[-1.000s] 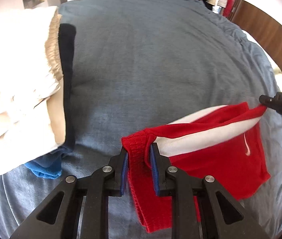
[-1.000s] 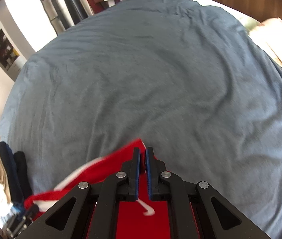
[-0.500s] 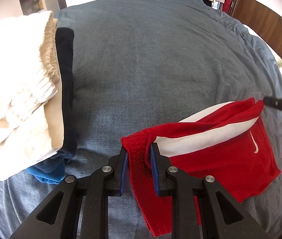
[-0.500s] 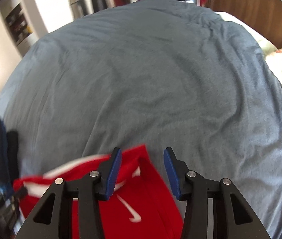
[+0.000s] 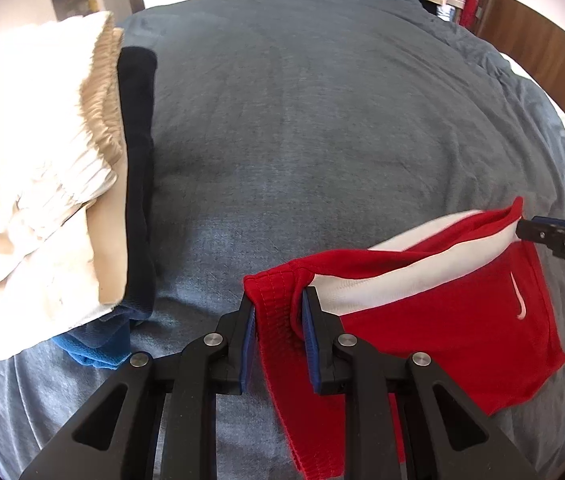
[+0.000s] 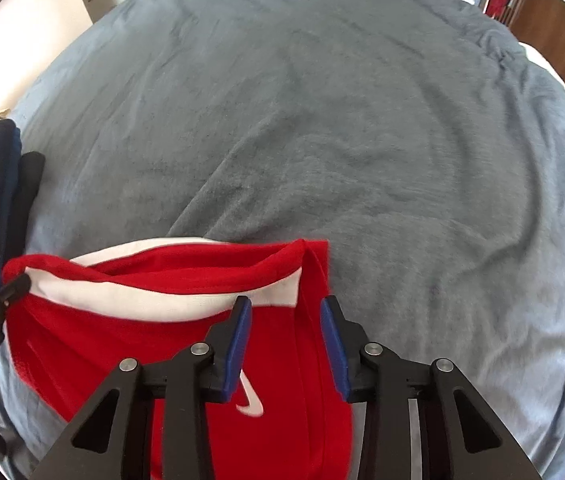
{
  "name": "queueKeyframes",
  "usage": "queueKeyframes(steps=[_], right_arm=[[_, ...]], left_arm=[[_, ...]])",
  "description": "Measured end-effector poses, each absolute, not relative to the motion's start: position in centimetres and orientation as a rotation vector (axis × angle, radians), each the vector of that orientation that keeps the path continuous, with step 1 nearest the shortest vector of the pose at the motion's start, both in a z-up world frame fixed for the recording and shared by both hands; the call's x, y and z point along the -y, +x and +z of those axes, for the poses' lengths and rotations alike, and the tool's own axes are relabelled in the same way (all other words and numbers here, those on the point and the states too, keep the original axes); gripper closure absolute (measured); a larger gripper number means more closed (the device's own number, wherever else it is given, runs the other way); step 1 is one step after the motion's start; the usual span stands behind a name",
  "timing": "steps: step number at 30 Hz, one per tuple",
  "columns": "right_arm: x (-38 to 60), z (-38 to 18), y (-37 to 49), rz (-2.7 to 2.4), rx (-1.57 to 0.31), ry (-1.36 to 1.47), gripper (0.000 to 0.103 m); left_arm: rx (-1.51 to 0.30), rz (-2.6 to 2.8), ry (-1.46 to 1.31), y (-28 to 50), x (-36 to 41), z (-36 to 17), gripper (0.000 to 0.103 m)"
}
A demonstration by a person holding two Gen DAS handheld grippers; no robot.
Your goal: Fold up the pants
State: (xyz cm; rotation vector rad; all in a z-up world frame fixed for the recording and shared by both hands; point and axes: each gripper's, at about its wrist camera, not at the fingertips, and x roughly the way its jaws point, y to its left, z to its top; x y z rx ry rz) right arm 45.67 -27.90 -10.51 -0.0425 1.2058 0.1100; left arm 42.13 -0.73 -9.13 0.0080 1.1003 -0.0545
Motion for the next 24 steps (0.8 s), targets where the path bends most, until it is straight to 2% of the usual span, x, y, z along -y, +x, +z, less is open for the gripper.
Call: queueKeyframes(steps=[5,11,14,24], right_arm=[[28.8,-10.6,46.7,0.082,-1.175,0.056,0.066],[28.3,-10.8,45.8,0.121,-1.19,0.033,0.066],[28.5,-11.4,46.1,0.121,-1.208,0.06,0.073],[29.5,-13.4,47.8,0.141,-1.193,0.209,0.073]], left_arm=[[-1.105,-0.039,-0.002,42.2,0.7,-9.4,0.08],[-1.105,-0.036,0.027,42.3,1.1,-9.8,0.078],[-1.107,-0.035,0.029,42.4,1.3,-10.0,0.078],[-1.098,-0.045,0.073,42.7,2.2,-10.2,0.077]])
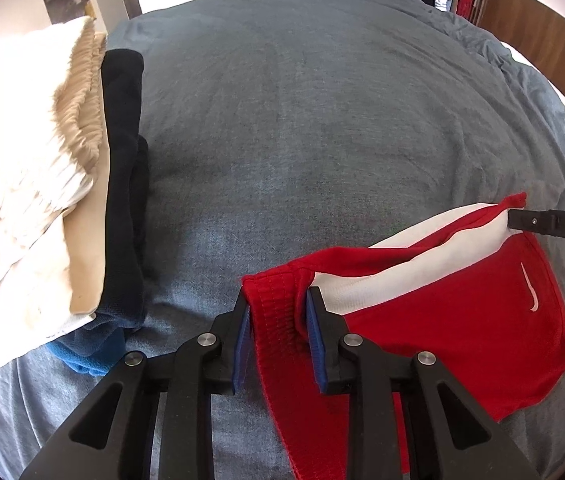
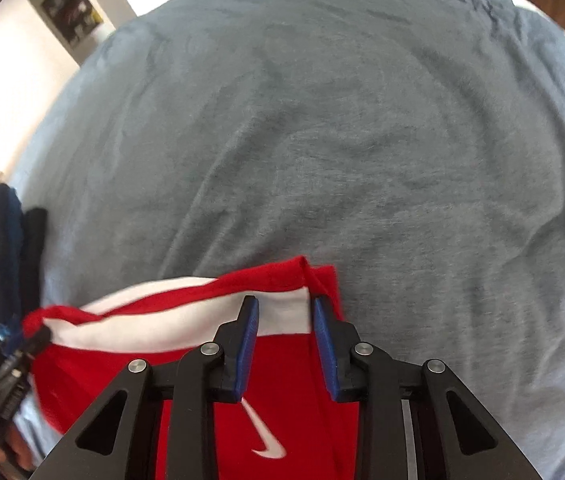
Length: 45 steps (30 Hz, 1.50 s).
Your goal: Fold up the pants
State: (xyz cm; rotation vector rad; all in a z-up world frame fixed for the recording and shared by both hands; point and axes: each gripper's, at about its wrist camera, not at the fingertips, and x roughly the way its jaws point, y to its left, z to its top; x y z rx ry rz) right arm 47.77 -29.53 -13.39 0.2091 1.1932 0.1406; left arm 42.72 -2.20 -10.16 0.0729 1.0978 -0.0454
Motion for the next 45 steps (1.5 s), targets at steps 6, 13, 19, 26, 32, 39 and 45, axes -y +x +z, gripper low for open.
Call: queueKeyframes(steps=[6,13,19,26,32,39,45], right_arm=[[29.6,-13.7,47.6,0.127,-1.194,0.215,0.099],[30.3,-9.4,46.2,0.015,-1.072,0.165,0.1],[30.7,-10.9,48.4,-0.011,-1.11,0.173,0.1],[29.6,-12.6,48.6,-0.047,-1.132,0.093,0.1],[29.8,-11.0,47.4,-0.174,-1.113,0.011,0.067],[30.6,-6.7,42.9,-0.2,-1.034,0.058,0.065],[30.8,-5.8,38.1,-0.185,-1.052,0.118,0.065]], left_arm=[[-1.099,-0.046,0.058,42.6,2.0,-10.1,0.077],[-1.093,-0.068,0.008,42.6,1.8,-9.8,0.075],[-1.109,-0.025,-0.02,43.2,1.0,-10.8,0.073],[-1.135,0.016,-0.019,43.4,-0.1,-11.2,0.048],[-0.991,-0.002,0.167,40.9,2.2,-7.7,0.031],[-0.9,-0.074,0.217,36.4,3.2,-4.4,0.028],[-0.993,-0.15,0.158,33.5,2.2,-5.8,0.042]])
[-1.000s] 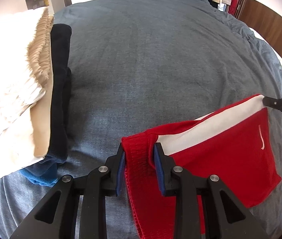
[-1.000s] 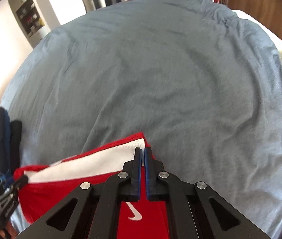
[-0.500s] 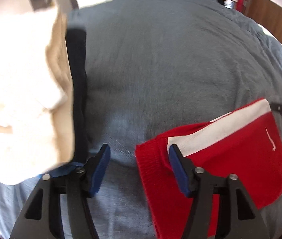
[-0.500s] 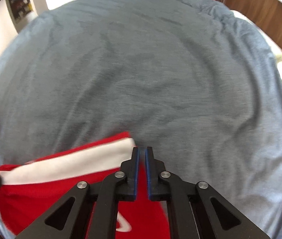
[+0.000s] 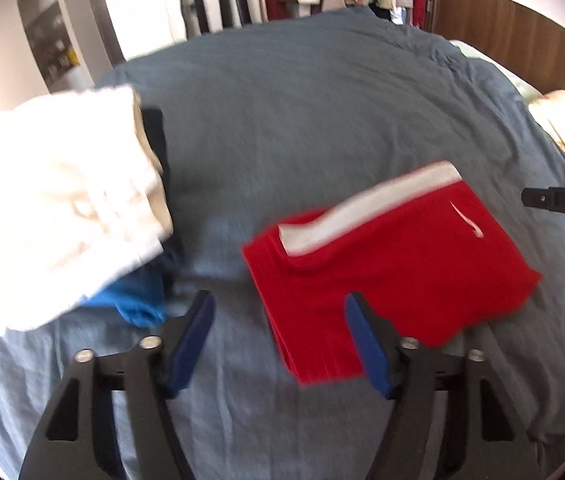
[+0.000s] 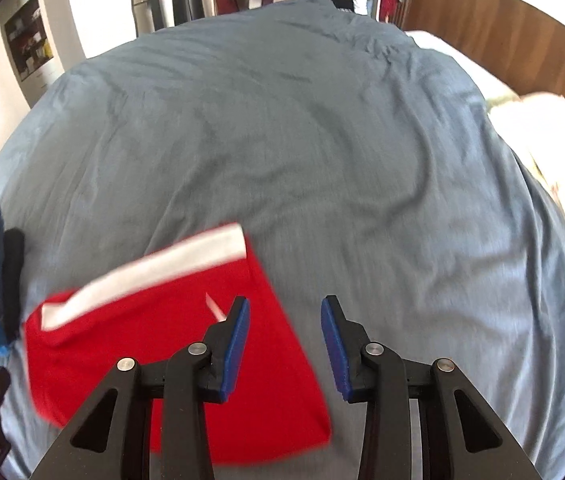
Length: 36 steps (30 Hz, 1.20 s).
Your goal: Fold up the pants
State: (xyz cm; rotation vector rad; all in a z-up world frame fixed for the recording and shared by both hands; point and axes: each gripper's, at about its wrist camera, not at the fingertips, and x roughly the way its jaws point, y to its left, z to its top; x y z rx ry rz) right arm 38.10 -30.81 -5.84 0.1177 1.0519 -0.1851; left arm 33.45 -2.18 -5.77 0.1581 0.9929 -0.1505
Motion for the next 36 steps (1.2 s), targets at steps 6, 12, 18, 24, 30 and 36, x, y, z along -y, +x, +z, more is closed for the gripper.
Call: queueKeyframes(steps=[6,12,18,24,30,36], right_arm=[[31.5,-7.7,33.6,-0.216,-1.146,0.198,0.065],[31.6,-9.0,30.3,-0.267,-1.179,0.247,0.066],[31.4,-9.1,29.8,-0.264,-1.182,0.254,0.065],[31.5,-9.3,30.1,-0.283,-1.161,0.268,0.065],[31.8,-9.7,30.7,-0.294,-1.148,0.293,0.065],[31.2,-11.8,31.7,-0.331,-1.215,0.194,0.065]], left_arm=[[-1.07,-0.21,0.095,31.3,1.3,-7.7,0.052],[-1.106,-0.261,0.106,31.1,1.4,-9.7,0.061],[-1.099,-0.271,0.066,31.5,1.2,-10.5,0.06],[-1.102,-0.288,0.07,32.3,1.7,-11.7,0.06],[-1.098,-0.327,0.117,32.4,2.0,-11.6,0.076],[-1.133,-0.345,0.117,32.4,0.9,-11.4,0.078]])
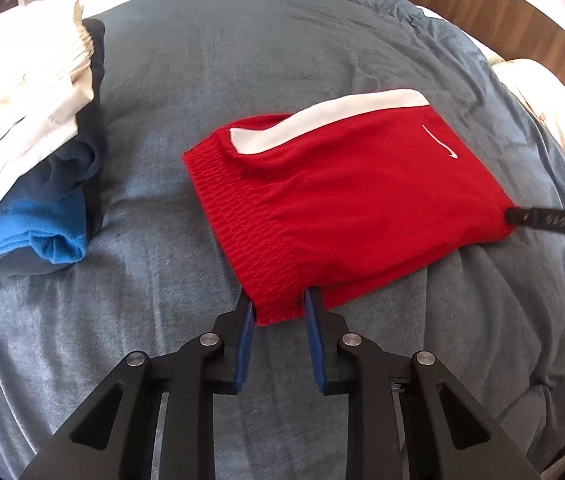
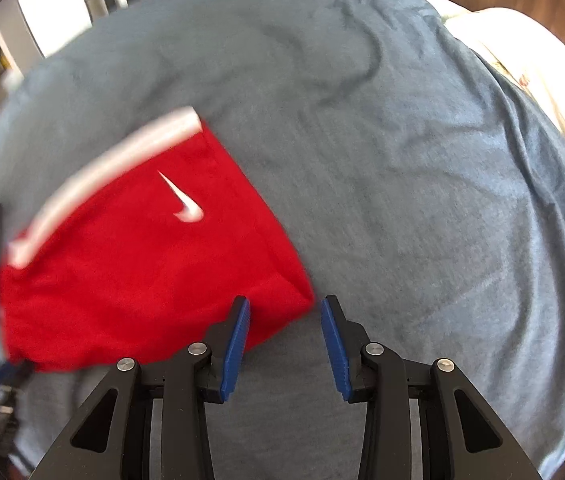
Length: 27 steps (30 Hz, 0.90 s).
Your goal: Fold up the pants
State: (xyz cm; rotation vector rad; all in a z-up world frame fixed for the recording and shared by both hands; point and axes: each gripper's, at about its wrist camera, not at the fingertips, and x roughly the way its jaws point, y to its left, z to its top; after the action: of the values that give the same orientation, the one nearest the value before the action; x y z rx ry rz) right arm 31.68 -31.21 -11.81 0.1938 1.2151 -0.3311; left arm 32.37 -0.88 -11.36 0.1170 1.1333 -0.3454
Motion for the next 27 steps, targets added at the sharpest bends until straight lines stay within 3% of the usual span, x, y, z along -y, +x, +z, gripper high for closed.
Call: queueKeyframes(steps=[3,7,11,18,27], right_arm=[[31.4,-13.4,31.5,-0.378,-1.275,0.165,0.065],[31.4,-13.7,31.2,-0.414,-1.297,0.159,0.066],[30.9,-11.7,31.1,-0.454,-1.247,0.117,0.065],[28.2,-7.8,33.0,-0.278,-1.117,0.172,0.065],[23.5,-8.2,35.7,-0.119,-1.096,0.153,0.065]], left_arm=[[-1.143,-0.36,0.139,32.2,0.8,-11.4,0.078],[-1.159,-0.336,0.155,31.8,0.5,-10.7,0.07],[-1.109,-0.299,0.138,31.3,-0.4,-8.5,0.054],[-1.084,-0.245,-0.065,33.8,-2.1,-8.8,0.056],[-1.098,-0.215,-0.275,35.2,-3.4,-11.6,0.065]])
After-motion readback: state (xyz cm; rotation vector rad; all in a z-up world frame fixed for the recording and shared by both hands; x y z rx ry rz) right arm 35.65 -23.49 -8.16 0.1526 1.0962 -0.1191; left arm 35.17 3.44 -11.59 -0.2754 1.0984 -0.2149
